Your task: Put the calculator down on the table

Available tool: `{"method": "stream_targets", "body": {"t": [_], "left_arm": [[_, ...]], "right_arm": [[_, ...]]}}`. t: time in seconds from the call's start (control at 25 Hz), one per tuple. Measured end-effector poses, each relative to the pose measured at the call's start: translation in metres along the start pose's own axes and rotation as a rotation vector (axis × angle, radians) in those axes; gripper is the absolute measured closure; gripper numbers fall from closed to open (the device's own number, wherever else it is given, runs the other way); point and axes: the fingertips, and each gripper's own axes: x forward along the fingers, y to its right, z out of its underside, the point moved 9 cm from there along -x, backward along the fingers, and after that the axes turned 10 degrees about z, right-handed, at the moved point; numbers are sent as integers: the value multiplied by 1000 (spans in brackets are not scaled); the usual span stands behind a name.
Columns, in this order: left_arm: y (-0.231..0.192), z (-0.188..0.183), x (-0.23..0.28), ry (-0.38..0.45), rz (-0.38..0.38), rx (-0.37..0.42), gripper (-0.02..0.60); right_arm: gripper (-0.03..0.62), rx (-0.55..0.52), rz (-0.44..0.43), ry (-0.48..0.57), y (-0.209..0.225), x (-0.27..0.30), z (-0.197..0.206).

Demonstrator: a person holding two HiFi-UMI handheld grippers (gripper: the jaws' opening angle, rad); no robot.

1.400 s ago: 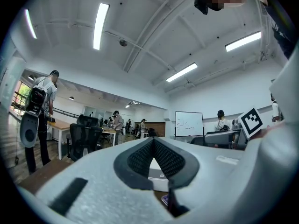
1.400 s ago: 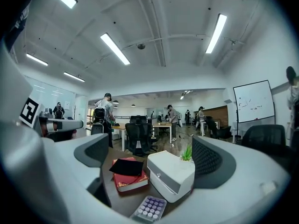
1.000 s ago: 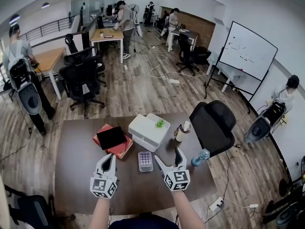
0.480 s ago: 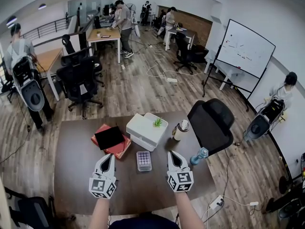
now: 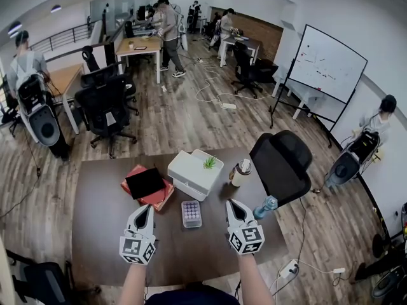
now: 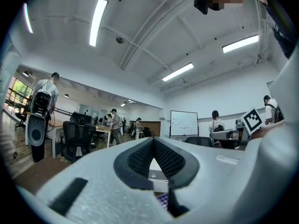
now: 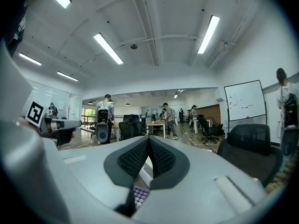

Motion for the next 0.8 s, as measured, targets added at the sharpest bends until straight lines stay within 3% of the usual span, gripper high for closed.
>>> {"method": "stream_targets", "body": {"t": [0.64,0.8], "left_arm": [[2,0,3,-9,18,5,584],[4,0,5,-14,18,3,584]], "right_arm": [[588,-11,-10,-12,14,-2,0],[588,40,-15,-25,20,-2,0]]}}
